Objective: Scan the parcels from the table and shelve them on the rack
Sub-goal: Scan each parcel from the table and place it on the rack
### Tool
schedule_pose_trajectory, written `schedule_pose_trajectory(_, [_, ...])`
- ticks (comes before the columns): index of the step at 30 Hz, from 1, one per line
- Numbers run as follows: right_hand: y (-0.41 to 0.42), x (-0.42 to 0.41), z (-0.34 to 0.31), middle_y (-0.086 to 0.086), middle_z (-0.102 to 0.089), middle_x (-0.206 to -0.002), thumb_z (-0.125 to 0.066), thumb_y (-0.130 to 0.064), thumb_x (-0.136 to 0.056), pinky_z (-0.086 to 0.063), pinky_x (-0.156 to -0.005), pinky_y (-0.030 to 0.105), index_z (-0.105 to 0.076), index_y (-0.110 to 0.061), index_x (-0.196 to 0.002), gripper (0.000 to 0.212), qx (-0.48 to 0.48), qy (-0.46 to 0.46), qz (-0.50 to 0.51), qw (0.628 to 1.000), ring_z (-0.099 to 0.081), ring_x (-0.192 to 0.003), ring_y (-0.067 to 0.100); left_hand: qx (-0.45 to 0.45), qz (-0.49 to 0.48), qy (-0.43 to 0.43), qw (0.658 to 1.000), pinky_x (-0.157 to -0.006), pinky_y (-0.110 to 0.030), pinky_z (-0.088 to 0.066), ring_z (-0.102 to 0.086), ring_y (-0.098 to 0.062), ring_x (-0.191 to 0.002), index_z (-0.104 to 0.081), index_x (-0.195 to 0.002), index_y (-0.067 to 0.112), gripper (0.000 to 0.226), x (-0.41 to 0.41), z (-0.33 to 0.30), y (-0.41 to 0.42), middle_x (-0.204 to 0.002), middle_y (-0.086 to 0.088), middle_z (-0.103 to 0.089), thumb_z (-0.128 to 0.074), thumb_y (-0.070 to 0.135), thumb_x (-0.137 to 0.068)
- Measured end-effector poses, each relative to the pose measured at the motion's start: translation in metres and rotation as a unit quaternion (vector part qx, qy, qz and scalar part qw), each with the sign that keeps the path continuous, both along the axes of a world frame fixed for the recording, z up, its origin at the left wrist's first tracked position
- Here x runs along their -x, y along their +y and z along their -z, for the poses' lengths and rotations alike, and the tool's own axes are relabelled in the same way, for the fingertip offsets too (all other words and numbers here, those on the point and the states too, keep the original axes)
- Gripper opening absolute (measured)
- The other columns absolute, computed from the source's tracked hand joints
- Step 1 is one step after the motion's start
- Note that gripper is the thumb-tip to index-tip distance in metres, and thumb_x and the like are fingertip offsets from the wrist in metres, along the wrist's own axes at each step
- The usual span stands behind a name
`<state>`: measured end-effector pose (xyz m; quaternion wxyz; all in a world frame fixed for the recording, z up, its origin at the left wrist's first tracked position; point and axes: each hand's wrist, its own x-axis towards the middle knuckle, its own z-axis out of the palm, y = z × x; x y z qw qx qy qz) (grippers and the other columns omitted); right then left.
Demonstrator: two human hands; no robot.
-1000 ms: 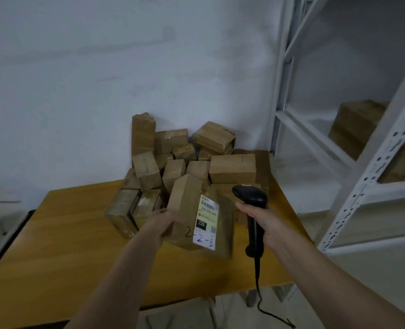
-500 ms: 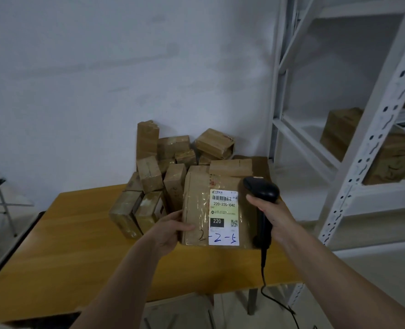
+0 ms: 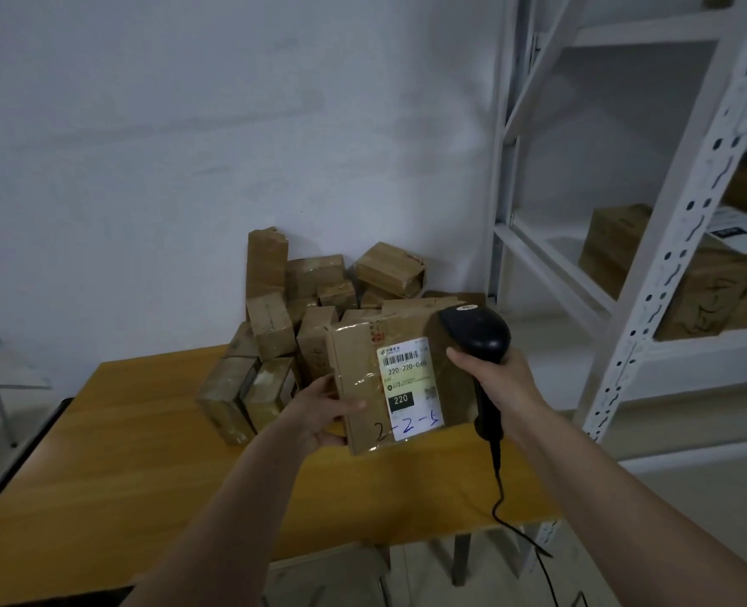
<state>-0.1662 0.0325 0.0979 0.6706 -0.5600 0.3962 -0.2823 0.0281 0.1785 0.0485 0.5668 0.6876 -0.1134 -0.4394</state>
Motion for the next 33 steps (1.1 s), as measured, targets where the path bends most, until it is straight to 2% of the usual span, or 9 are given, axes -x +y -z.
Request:
schedule_pose_trajectory(3, [0.009, -0.001, -0.007, -0.001, -0.064, -0.105, -0.077, -0.02, -0.08, -0.044, -0.093, 0.034, -0.063, -0.018, -0.115, 0.038, 0.041, -0.002, -0.015, 0.999, -0.055, -0.105, 0.018, 0.011, -0.036, -0.005, 0.999, -0.092, -0.063, -0.048, -0.053, -0.036, -0.123, -0.04, -0.144, 0.016, 0.08, -0.007, -0.005, -0.005, -0.134, -0.014, -0.057, -0.076, -0.004, -0.075])
schedule_pose_trajectory(7, [0.019, 0.001, -0.013, -0.009, -0.062, -0.091, -0.074, -0.019, -0.082, -0.04, -0.068, 0.019, -0.063, -0.027, -0.098, 0.021, 0.081, -0.012, -0.047, 0.996, -0.054, -0.088, 0.004, 0.033, -0.048, 0.006, 0.998, -0.091, -0.066, -0.047, -0.053, -0.038, -0.123, -0.037, -0.147, 0.018, 0.087, -0.019, -0.009, -0.009, -0.136, -0.014, -0.055, -0.077, -0.004, -0.073])
schedule_pose_trajectory(9, [0.023, 0.002, -0.014, -0.011, -0.063, -0.089, -0.073, -0.019, -0.083, -0.038, -0.063, 0.016, -0.061, -0.03, -0.094, 0.02, 0.101, -0.006, -0.056, 0.993, -0.053, -0.084, -0.001, 0.044, -0.051, 0.01, 0.998, -0.088, -0.065, -0.049, -0.052, -0.04, -0.123, -0.038, -0.147, 0.017, 0.086, -0.024, -0.011, -0.01, -0.137, -0.015, -0.055, -0.076, -0.006, -0.072])
schedule_pose_trajectory(12, [0.026, 0.005, -0.012, -0.014, -0.062, -0.089, -0.074, -0.016, -0.082, -0.039, -0.062, 0.012, -0.06, -0.03, -0.095, 0.023, 0.121, 0.006, -0.073, 0.99, -0.053, -0.083, -0.004, 0.045, -0.036, 0.006, 0.998, -0.088, -0.065, -0.049, -0.051, -0.042, -0.123, -0.04, -0.145, 0.018, 0.093, -0.029, -0.015, -0.007, -0.137, -0.015, -0.054, -0.082, 0.0, -0.064])
schedule_pose_trajectory(15, [0.031, 0.008, -0.009, -0.016, -0.062, -0.09, -0.074, -0.016, -0.082, -0.038, -0.063, 0.011, -0.062, -0.028, -0.101, 0.026, 0.132, 0.012, -0.072, 0.989, -0.053, -0.084, -0.006, 0.049, -0.018, 0.002, 0.999, -0.088, -0.068, -0.048, -0.052, -0.042, -0.123, -0.043, -0.143, 0.023, 0.121, -0.038, -0.011, -0.005, -0.136, -0.014, -0.055, -0.098, 0.017, -0.035])
schedule_pose_trajectory(17, [0.034, 0.01, -0.007, -0.015, -0.064, -0.091, -0.073, -0.018, -0.082, -0.038, -0.063, 0.01, -0.064, -0.025, -0.105, 0.026, 0.132, 0.009, -0.072, 0.989, -0.055, -0.085, -0.006, 0.051, -0.016, 0.002, 0.999, -0.087, -0.069, -0.047, -0.052, -0.042, -0.123, -0.044, -0.142, 0.025, 0.132, -0.048, -0.002, -0.006, -0.136, -0.013, -0.055, -0.101, 0.023, -0.022])
schedule_pose_trajectory(23, [0.04, 0.011, -0.008, -0.009, -0.068, -0.095, -0.074, -0.022, -0.082, -0.039, -0.067, 0.015, -0.069, -0.024, -0.103, 0.021, 0.145, 0.012, -0.078, 0.986, -0.057, -0.09, -0.003, 0.063, -0.015, 0.017, 0.998, -0.084, -0.071, -0.048, -0.05, -0.044, -0.124, -0.044, -0.141, 0.025, 0.132, -0.06, 0.007, -0.001, -0.138, -0.014, -0.053, -0.102, 0.022, -0.023])
schedule_pose_trajectory(28, [0.043, 0.012, -0.009, -0.008, -0.068, -0.094, -0.072, -0.021, -0.084, -0.04, -0.066, 0.013, -0.069, -0.025, -0.1, 0.017, 0.153, 0.015, -0.098, 0.983, -0.057, -0.086, -0.004, 0.076, -0.012, 0.032, 0.997, -0.086, -0.071, -0.046, -0.051, -0.045, -0.123, -0.045, -0.141, 0.025, 0.128, -0.06, 0.007, 0.003, -0.137, -0.017, -0.054, -0.102, 0.019, -0.026])
schedule_pose_trajectory(33, [0.043, 0.011, -0.008, -0.003, -0.07, -0.102, -0.073, -0.02, -0.083, -0.044, -0.074, 0.018, -0.07, -0.02, -0.108, 0.025, 0.152, 0.02, -0.117, 0.981, -0.06, -0.097, 0.002, 0.08, -0.015, 0.026, 0.996, -0.085, -0.071, -0.047, -0.052, -0.045, -0.122, -0.046, -0.139, 0.025, 0.128, -0.06, 0.007, 0.004, -0.136, -0.016, -0.055, -0.102, 0.021, -0.024])
